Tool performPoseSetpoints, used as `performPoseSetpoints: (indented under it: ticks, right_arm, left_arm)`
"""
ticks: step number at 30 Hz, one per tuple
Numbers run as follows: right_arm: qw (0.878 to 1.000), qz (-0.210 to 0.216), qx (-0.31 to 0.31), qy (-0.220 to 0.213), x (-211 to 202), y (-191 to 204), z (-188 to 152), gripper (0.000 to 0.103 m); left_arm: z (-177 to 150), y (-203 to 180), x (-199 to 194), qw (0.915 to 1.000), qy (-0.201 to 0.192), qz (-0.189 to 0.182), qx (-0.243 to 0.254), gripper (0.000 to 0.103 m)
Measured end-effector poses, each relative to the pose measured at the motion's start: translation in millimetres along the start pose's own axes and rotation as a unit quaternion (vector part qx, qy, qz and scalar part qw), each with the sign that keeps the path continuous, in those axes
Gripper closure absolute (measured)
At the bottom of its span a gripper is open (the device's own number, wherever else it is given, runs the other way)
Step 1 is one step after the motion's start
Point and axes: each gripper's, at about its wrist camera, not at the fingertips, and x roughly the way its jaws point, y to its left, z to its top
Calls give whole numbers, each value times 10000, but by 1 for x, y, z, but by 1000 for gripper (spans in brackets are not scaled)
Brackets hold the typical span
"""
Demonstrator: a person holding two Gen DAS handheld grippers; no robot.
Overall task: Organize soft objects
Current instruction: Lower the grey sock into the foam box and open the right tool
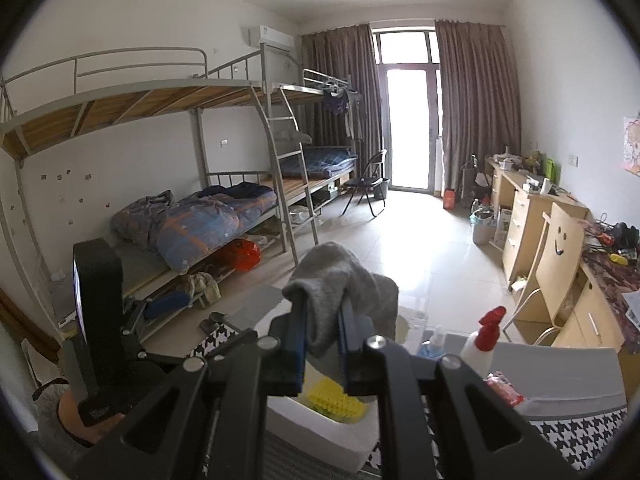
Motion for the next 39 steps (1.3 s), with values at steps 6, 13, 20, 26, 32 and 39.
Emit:
performPoseSetpoints:
  ticks: [6, 13, 20, 26, 32, 39]
  right_arm:
    - [9999, 20, -47, 88, 8, -2, -1, 87]
    - [9991, -59, -70, 406, 29, -3, -10, 87]
    - [9978, -108, -111, 640, 41, -2, -13, 87]
    - [9950, -238, -234, 938, 60, 0, -17, 87]
    - [9932, -251, -320, 1092, 67, 1, -21, 76]
    - [9898, -354, -380, 1329, 75, 6, -26, 34]
  left_arm:
    - [-5, 9, -5, 9999, -11, -48, -130, 1]
    - [-8, 15, -10, 9998, -23, -69, -174, 1]
    - [-10, 15, -11, 9999, -41, 25, -155, 1]
    - [-10, 18, -11, 9999, -37, 45, -135, 1]
    - [-11, 19, -10, 9998, -26, 66, -162, 1]
    - [-12, 19, -10, 9999, -10, 57, -136, 1]
